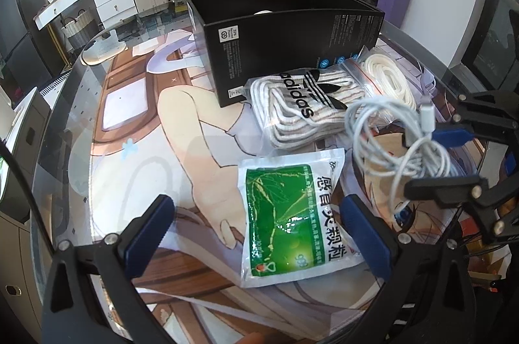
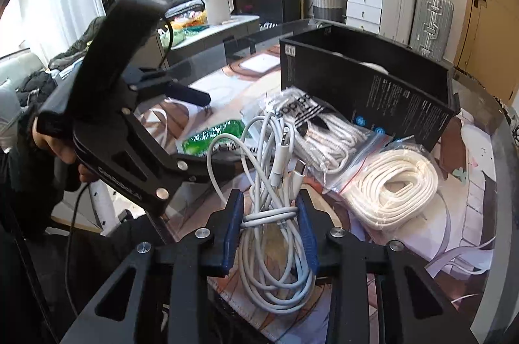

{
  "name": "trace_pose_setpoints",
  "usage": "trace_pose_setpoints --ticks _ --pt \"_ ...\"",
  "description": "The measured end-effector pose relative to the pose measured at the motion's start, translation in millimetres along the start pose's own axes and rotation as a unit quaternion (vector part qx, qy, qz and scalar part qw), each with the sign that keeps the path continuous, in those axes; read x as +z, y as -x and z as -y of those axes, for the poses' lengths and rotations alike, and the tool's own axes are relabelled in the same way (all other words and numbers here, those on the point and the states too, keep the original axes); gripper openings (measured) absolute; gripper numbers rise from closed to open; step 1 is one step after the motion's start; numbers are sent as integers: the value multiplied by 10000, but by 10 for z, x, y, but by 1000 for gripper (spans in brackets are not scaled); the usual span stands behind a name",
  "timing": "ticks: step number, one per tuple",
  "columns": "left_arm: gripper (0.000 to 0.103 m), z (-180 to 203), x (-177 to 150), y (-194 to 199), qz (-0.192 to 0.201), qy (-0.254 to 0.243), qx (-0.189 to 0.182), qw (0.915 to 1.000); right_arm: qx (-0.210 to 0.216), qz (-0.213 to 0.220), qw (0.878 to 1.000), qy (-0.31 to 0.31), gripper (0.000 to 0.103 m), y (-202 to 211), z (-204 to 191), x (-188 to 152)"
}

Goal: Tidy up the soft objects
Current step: 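Lift the white cable with the right gripper while the left gripper grasps the green packet, then carry the white cable and green packet over the black crate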

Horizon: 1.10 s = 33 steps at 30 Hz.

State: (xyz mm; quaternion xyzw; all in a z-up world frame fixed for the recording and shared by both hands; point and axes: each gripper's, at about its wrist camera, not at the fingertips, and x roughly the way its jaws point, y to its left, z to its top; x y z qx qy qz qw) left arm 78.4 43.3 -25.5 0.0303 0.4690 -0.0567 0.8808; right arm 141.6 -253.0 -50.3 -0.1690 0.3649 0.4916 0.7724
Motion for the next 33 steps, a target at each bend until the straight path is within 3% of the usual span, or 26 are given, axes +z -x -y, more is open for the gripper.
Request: trace_pose_setpoints --ticks 7,14,17,19,25,33 --pt "103 0 -2 -10 -39 113 -82 9999 71 534 9984 -162 34 244 58 61" --pt "101 38 7 -18 -49 130 -92 9999 -31 788 9962 -375 34 342 172 79" --pt "80 86 -6 38 87 -17 -193 9998 -30 844 9956 -405 34 358 194 111" --pt "50 114 -11 80 170 -89 -244 9995 -51 874 9952 -427 34 368 205 117" --pt "44 147 -3 173 328 -111 -403 9986 -115 984 9937 -525 34 407 223 83" --pt "44 162 33 395 742 13 -486 9961 -148 1270 9895 -677 34 533 273 75"
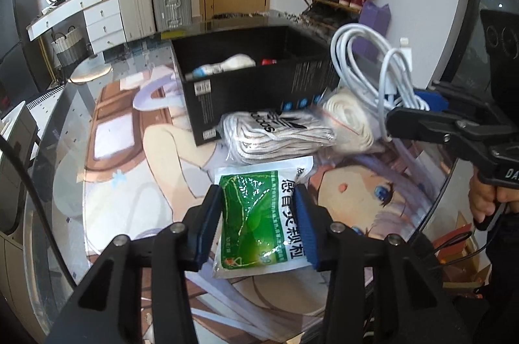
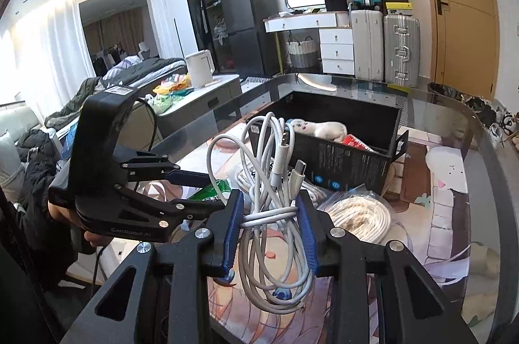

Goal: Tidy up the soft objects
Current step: 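Carry the white cable and green packet over the black crate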

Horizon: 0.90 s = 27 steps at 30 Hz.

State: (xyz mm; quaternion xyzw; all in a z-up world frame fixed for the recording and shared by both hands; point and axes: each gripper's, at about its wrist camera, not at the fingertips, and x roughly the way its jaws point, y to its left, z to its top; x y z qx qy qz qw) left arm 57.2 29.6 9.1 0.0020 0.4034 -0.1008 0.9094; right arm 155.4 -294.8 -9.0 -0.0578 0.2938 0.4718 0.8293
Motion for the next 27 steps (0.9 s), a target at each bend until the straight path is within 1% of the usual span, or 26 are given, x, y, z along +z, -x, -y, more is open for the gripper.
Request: trace_pose_setpoints --ticks 12,20,27 --pt "44 9 118 299 494 93 -28 9987 87 347 9990 -260 34 161 26 54" --pt "44 -19 242 446 856 245 93 9960 -83 549 9975 -447 34 272 64 125" --pt "44 -42 452 432 995 303 237 9943 -278 683 9952 -649 34 341 154 231"
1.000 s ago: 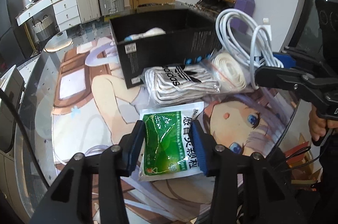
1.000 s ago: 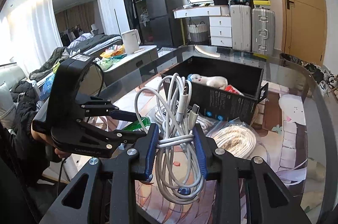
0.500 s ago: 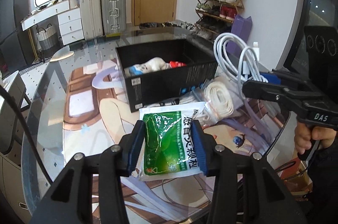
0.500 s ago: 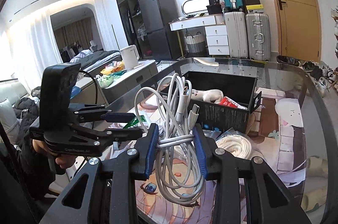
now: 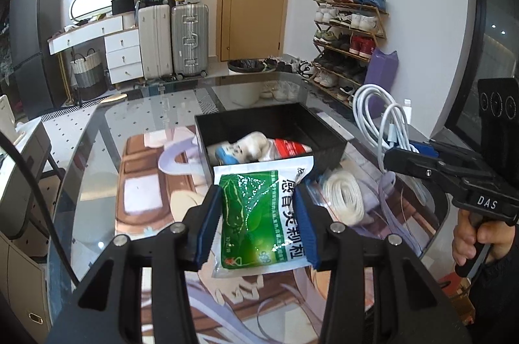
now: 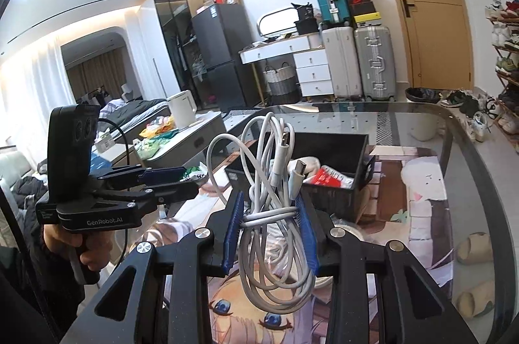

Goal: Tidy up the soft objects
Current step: 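Carry the white cable and green packet over the black crate, then open both grippers to drop the cable and green packet into the crate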

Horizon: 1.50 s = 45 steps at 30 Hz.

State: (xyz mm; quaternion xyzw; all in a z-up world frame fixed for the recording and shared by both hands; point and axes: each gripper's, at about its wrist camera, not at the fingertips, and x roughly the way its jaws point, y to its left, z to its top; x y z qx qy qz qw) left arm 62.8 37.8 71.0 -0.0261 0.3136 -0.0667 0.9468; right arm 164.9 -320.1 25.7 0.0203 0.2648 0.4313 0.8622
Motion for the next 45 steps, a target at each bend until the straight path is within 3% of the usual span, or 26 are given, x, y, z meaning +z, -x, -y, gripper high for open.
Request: trace_pose_setpoints --ticks 20,27,45 --pt "44 -244 345 -409 190 484 172 9985 -245 -11 9996 -120 34 -194 167 395" --pt "44 -259 397 -599 176 376 311 9987 -233 -138 9995 -137 34 -386 218 474" --pt "44 -318 544 -1020 5 341 260 9991 -197 -563 9981 -170 34 -920 393 637"
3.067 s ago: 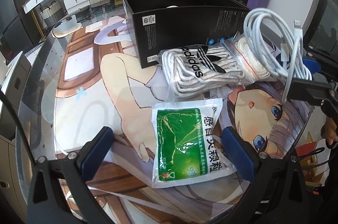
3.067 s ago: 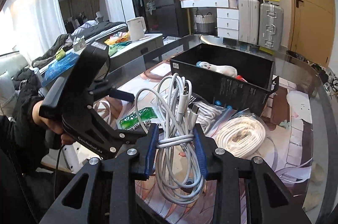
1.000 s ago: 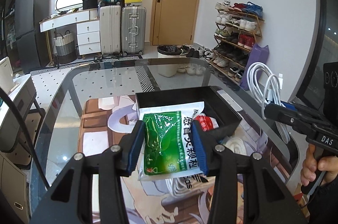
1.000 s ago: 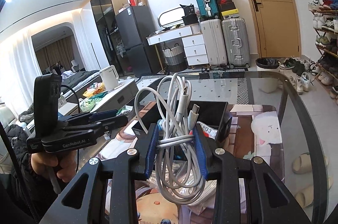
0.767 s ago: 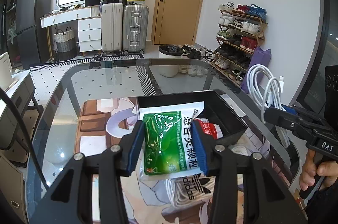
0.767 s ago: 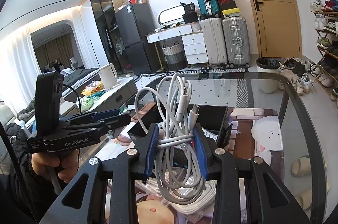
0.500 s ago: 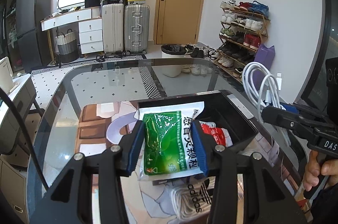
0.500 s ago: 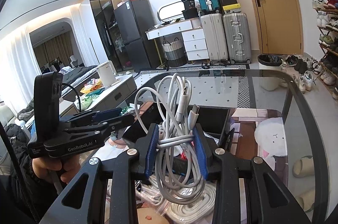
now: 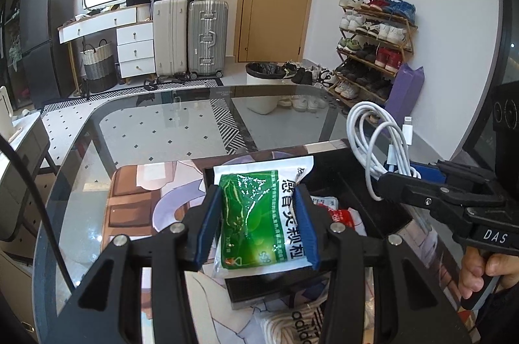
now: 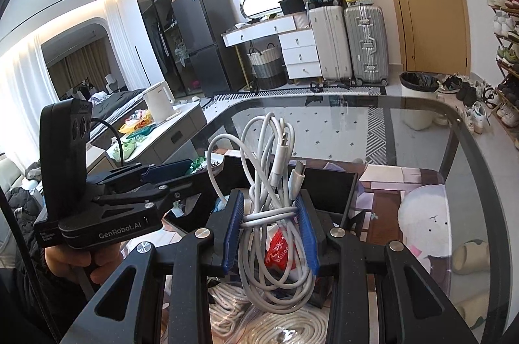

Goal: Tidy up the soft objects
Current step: 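Open both grippers to drop the cable and green packet into the crate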

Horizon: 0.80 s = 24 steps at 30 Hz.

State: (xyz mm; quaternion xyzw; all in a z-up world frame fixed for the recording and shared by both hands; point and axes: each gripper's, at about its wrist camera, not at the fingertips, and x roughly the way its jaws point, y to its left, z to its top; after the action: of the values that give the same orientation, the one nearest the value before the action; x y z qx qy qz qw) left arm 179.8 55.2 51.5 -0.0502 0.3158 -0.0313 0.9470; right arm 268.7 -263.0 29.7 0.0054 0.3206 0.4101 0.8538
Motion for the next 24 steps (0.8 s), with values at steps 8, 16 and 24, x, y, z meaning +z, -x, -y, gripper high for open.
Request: trace_pose_setpoints --ticks 8,16,24 --pt "44 74 8 -108 -12 -183 57 9998 28 -153 9999 -46 34 -178 82 2" --pt "44 115 28 -249 -156 -232 2 9996 8 -261 9997 32 34 -321 117 12" --pt "45 145 -6 -335 -333 -227 0 9992 -77 -363 9993 106 34 -475 161 2"
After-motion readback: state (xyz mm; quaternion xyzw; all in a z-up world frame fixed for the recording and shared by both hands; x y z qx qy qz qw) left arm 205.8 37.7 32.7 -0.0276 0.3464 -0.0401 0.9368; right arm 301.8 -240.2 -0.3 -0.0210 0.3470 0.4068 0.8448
